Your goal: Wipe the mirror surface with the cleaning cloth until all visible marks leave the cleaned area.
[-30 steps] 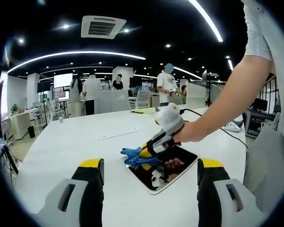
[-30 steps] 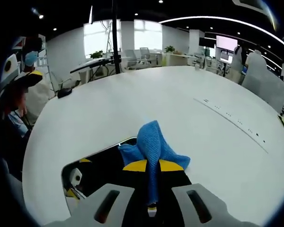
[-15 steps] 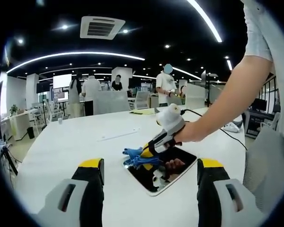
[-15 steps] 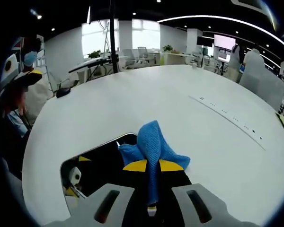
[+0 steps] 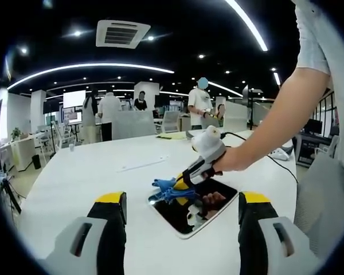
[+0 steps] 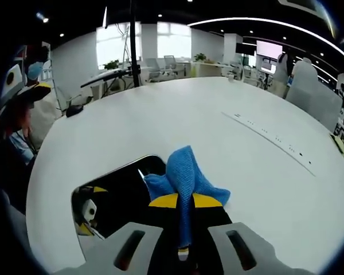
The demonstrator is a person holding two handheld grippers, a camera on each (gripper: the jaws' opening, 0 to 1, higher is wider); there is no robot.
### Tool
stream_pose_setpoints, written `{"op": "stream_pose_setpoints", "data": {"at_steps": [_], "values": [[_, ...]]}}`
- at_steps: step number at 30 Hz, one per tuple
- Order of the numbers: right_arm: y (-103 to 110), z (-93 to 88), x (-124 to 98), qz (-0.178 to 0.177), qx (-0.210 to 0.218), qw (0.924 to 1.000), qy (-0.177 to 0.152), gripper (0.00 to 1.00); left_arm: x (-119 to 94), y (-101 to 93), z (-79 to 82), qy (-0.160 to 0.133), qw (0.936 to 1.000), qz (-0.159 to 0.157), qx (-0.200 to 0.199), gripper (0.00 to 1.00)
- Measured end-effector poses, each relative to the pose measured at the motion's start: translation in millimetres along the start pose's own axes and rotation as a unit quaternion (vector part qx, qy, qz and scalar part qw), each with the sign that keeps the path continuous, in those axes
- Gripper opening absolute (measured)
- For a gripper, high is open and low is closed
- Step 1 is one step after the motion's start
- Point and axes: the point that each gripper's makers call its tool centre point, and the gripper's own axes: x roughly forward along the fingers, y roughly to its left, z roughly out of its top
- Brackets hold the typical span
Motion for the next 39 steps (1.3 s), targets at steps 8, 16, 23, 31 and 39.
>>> {"op": "stream_pose_setpoints", "data": {"at_steps": [8, 16, 23, 31, 39], "values": [[-7.3, -5.8, -7.0, -0.008, 0.004, 1.0000, 0.004, 0.02, 1.8, -2.1, 2.0, -0.002, 1.0000, -0.003, 0.001, 0.80], [-13.0, -11.1, -13.1, -0.014, 0.008, 0.9998, 0.007, 0.02, 3.2, -3.2, 3.3, -0.002, 1.0000, -0.006, 0.003, 0.80], [-19.1, -16.6, -19.7, -0.020, 0.006, 0.9997, 0.012, 0.02, 3.9, -4.6, 4.3, -0.003, 0.9999, -0.009, 0.005, 0.80], [-26.4, -23.1, -26.9, -0.027, 0.009, 0.9995, 0.014, 0.02, 5.5, -6.2, 5.1, -0.002, 0.9999, -0.011, 0.006, 0.79], [-34.1, -29.4, -33.8, -0.036, 0.014, 0.9991, 0.018, 0.02, 6.1, -6.3, 4.8, -0.001, 0.9999, -0.012, 0.006, 0.79]]}}
